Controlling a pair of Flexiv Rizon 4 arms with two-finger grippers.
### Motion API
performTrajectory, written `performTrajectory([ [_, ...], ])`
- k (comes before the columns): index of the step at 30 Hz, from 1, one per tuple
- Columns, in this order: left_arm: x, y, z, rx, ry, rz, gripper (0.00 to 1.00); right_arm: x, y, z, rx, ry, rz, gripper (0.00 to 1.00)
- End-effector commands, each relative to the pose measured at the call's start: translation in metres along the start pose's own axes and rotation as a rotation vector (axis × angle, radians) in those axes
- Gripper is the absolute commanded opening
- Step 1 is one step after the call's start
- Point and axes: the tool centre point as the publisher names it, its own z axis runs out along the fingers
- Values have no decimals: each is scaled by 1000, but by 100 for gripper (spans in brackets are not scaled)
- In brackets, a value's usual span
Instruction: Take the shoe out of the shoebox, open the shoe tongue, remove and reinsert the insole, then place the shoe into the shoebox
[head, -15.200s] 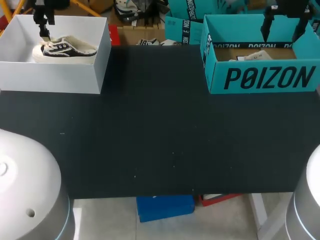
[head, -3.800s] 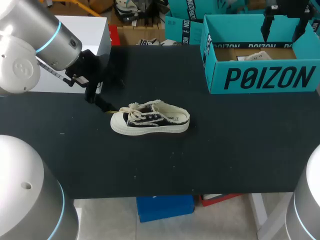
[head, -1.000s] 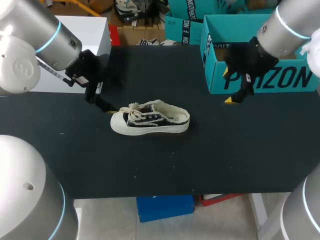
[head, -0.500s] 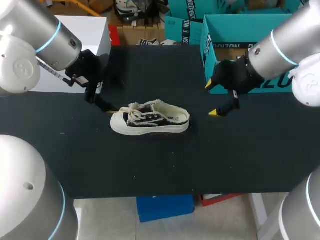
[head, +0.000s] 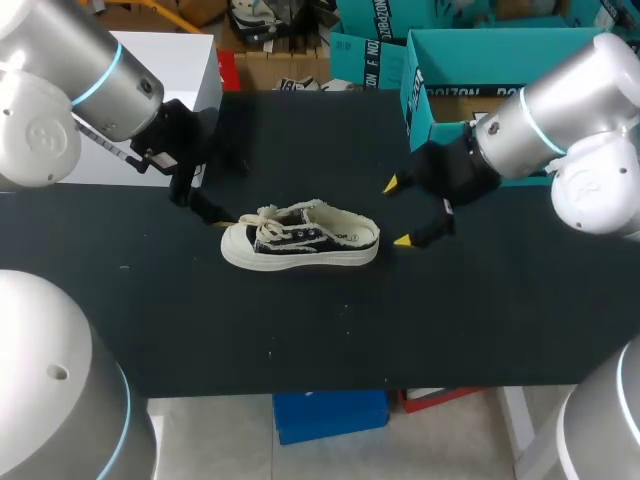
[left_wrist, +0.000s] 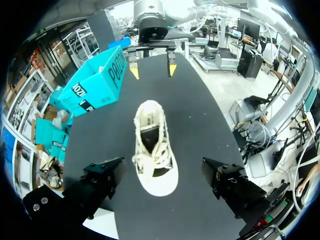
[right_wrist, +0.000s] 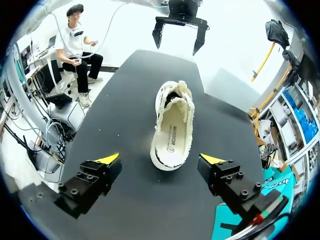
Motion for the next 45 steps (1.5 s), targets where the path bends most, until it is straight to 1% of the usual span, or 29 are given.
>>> performTrajectory([
  [1,0,1,1,2,-4,3,100,-7,1,17,-17,9,-6,100],
  [2,0,1,1,2,-4,3,100,-7,2,18,-19,11,-13,100],
  [4,0,1,1,2,-4,3,100,-7,4,21,20,35,-25,100],
  [18,0,1,1,2,-4,3,100,-7,4,21,20,35,-25,100],
  [21,0,1,1,2,-4,3,100,4,-7,21,-43,-2,4,100],
  [22,0,1,1,2,-4,3,100,7,-10,23,-44,3,8,100],
  [23,0,1,1,2,-4,3,100,9,-11,25,-43,9,7,100],
  [25,0,1,1,2,-4,3,100,12,-13,30,-93,-7,13,100],
  [27,0,1,1,2,-4,3,100,13,-14,34,-94,-6,15,100],
  [28,0,1,1,2,-4,3,100,13,-14,36,-108,-9,15,100],
  [38,0,1,1,2,-4,3,100,2,-25,47,-188,-37,20,100],
  [45,0,1,1,2,-4,3,100,-7,-33,53,-215,-37,28,100],
])
